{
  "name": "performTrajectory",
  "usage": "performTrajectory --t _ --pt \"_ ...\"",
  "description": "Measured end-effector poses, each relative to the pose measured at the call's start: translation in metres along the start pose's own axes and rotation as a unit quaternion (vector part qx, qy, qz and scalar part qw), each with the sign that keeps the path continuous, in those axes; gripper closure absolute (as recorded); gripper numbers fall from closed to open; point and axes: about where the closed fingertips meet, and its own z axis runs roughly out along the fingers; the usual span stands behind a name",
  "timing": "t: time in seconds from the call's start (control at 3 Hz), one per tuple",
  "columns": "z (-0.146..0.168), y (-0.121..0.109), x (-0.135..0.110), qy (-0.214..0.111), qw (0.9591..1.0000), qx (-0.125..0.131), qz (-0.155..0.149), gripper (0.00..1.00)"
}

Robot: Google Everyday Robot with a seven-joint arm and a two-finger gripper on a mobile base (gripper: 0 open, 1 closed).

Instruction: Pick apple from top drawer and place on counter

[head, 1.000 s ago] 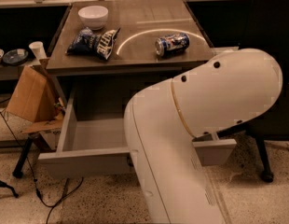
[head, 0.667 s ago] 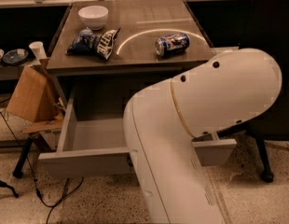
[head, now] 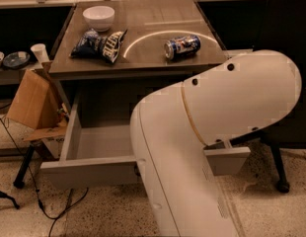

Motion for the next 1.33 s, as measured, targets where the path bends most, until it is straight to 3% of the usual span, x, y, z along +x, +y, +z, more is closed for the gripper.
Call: performTrajectory --t 0.33,1.0,1.33 --pt "-0.008 0.006 0.0 -0.007 1.0 -0.001 -0.006 0.0" --pt "-0.058 0.027 0.015 -0.009 0.9998 0.016 -0.008 0.0" --pt "-0.085 0.027 0.021 -0.011 0.9992 0.039 0.006 0.0"
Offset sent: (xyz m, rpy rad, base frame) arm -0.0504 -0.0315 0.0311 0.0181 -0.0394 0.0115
